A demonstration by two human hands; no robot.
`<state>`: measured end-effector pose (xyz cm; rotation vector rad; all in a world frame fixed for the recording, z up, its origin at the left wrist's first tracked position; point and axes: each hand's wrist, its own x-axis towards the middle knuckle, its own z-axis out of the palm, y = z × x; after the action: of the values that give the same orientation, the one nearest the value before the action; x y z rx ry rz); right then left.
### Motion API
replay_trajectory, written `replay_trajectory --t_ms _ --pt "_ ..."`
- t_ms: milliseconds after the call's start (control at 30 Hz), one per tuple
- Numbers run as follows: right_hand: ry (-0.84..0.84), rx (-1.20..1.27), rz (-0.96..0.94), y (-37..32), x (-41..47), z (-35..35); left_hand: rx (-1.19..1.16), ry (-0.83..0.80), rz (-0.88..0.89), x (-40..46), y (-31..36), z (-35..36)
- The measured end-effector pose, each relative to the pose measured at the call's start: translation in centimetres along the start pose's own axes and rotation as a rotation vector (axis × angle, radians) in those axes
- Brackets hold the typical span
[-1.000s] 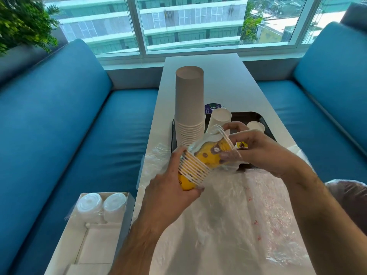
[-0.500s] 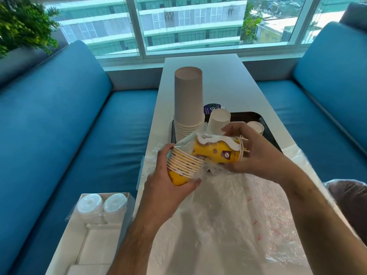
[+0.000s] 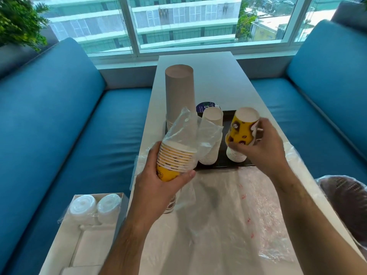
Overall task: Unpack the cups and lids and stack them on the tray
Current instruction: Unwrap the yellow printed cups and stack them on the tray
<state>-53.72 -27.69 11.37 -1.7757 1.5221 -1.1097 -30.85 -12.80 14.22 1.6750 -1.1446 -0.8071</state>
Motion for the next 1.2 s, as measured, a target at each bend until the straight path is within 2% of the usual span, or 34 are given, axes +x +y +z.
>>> replay_trajectory --t_ms 100,367,900,1200 --pt "0.146 0.054 0.068 0.4 1.8 0.1 -0.007 -0.006 -0.004 -0.1 0.0 0.1" --pt "0.217 0.048 0.165 2.1 5.7 1.3 0.007 -0.026 -0.015 -0.2 -0.1 0.1" --pt "0.022 0.026 0.294 3.2 6.5 1.4 0.053 -0.033 -0.068 0.0 -0.6 -0.6" --pt "0.025 -0.142 0.211 3.3 5.6 1.6 0.081 -0.031 -0.06 0.0 -0.6 -0.3"
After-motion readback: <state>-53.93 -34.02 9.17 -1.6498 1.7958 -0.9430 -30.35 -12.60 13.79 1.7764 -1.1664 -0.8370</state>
